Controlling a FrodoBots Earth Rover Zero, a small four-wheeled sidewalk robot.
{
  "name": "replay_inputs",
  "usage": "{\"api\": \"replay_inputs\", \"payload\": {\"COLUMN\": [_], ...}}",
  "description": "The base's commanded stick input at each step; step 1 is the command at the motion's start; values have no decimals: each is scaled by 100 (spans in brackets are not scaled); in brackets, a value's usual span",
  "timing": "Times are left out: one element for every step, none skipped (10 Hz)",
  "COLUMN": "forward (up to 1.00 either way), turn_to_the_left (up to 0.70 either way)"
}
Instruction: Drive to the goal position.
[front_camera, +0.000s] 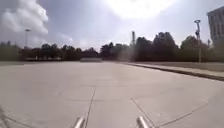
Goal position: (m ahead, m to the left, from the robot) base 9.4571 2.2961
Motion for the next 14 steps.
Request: {"api": "replay_inputs", "payload": {"forward": [70,70,70,70,70,70,70,70,70,70,70,70,70,70], "turn_to_the_left": [5,5,5,5,5,5,5,5,5,5,5,5,5,5]}}
